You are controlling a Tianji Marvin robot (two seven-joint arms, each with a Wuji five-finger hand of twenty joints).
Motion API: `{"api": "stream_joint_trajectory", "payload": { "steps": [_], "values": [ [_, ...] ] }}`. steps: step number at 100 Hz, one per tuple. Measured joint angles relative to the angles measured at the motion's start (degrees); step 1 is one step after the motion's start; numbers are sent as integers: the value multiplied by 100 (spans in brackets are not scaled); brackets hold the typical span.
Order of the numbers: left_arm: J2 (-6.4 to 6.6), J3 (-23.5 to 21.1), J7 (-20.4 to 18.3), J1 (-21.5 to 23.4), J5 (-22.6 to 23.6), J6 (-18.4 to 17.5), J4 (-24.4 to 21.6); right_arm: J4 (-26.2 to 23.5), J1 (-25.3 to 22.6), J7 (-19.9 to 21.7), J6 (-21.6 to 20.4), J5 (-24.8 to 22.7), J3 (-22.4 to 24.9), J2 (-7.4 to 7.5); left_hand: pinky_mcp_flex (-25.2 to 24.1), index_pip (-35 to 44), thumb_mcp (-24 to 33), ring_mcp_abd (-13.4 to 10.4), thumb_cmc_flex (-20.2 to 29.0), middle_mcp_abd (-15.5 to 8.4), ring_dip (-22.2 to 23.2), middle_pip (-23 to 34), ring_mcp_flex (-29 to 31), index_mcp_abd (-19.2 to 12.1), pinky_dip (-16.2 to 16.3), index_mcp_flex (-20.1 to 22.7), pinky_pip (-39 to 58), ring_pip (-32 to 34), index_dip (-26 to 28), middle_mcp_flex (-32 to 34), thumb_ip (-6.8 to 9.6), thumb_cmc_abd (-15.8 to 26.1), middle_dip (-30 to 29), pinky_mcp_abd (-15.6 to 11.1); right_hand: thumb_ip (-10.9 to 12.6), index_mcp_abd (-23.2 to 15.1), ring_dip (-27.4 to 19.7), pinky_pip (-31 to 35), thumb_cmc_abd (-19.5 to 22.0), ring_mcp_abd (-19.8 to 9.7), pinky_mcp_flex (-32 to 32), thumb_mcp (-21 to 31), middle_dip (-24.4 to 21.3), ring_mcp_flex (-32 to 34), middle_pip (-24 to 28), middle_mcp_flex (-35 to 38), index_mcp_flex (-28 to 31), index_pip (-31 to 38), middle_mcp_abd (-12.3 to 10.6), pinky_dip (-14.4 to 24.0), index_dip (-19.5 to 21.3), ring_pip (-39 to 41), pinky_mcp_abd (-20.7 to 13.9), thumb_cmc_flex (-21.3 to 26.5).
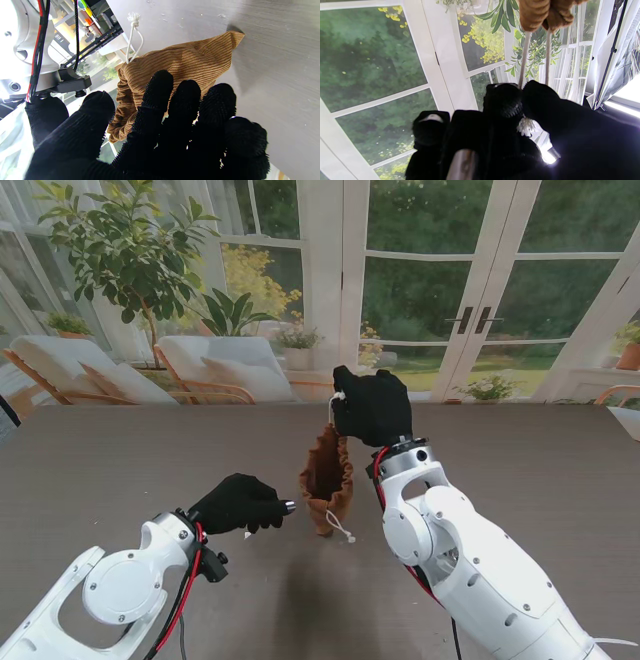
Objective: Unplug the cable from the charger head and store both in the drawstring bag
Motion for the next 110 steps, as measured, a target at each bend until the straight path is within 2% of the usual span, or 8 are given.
{"api": "stream_joint_trajectory", "payload": {
  "steps": [16, 32, 43, 56, 69, 78, 88, 110],
  "values": [
    [13, 130, -104, -91, -84, 47, 108, -129, -87, 244, -71, 149, 105, 19, -81, -51, 0, 6, 5, 1, -32, -80, -94, 0, 0, 0, -9, -125, -39, 0, 0, 0, -126, -5, -1, 0, 3, 22, -1, 0, 0, 0, 0, 0, 0, 0, 2, -13, 0, 0, 54, 3, 0, 0],
    [26, 250, -184, -174, -81, 73, 173, -322, -155, 883, -243, 221, 272, 85, -85, -57, 82, 7, 6, 0, -33, -75, -96, 0, 0, -36, -21, -141, -41, -70, 0, 0, -137, -38, -1, 0, 5, 22, -2, 0, 0, 0, 2, 0, 0, 0, 5, -53, 0, 0, 112, 10, 0, 0],
    [39, 288, -243, -176, -26, 104, 172, -428, -155, 1095, -229, 297, 309, 142, -99, 105, 118, 7, 6, -41, -33, 57, -99, -24, 0, -101, -25, -141, 128, -121, 0, 0, -99, -64, -1, 0, 8, 23, -3, 0, 0, 0, 6, 0, 1, 0, 7, -71, 0, 0, 121, 16, 0, 0],
    [50, 378, -222, -188, 23, 133, 168, -620, -162, 1366, 118, 324, 315, 176, -98, 183, 168, 7, 7, -49, -33, 79, -99, -40, 0, -101, -25, -141, 180, -113, 0, 0, -71, -67, -1, 0, 54, 23, -11, 0, 0, 0, 7, 0, 4, 0, 22, -86, 0, 0, 131, 40, 0, 0],
    [39, 505, -60, -246, 38, 129, 219, -813, -224, 1458, 353, 369, 332, 178, -117, -104, 318, 7, 24, -52, -43, -71, -141, -95, 0, -98, -50, -144, -65, -123, 0, 0, -210, -76, -1, 3, 55, 29, -14, 0, 0, 0, 9, 0, 8, 0, 73, -148, 0, 0, 180, 49, 0, 0],
    [17, 584, 70, -319, 37, 113, 324, -924, -282, 1524, 410, 337, 341, 185, -270, -252, 271, 7, 512, -53, -43, -223, -413, -215, -3, -326, -153, -245, -431, -354, 0, 3, -285, -151, -1, 6, 55, 52, -15, 0, 0, 0, 10, 0, 10, 0, 73, -159, 0, 0, 195, 50, 0, 1],
    [-14, 662, 171, -412, 37, 57, 462, -1031, -315, 1634, 587, 236, 326, 201, -438, -47, 54, -26, 914, -55, -41, -281, -574, -400, -37, -670, -165, -307, -567, -605, 17, -201, -290, -292, 0, 19, 55, 67, -16, 0, 0, 0, 11, 0, 10, 0, 86, -192, 0, 0, 208, 50, 0, 2],
    [-69, 885, 494, -625, 104, -63, 696, -1171, -331, 1765, 906, 148, 277, 212, -446, 231, -79, -131, 860, -111, -38, -158, -579, -516, -71, -727, -166, -308, -582, -663, 18, -391, -257, -388, -1, 62, 56, 70, -79, 0, 0, 0, 12, 0, 17, 0, 127, -243, 0, 0, 234, 52, 0, 16]
  ]
}}
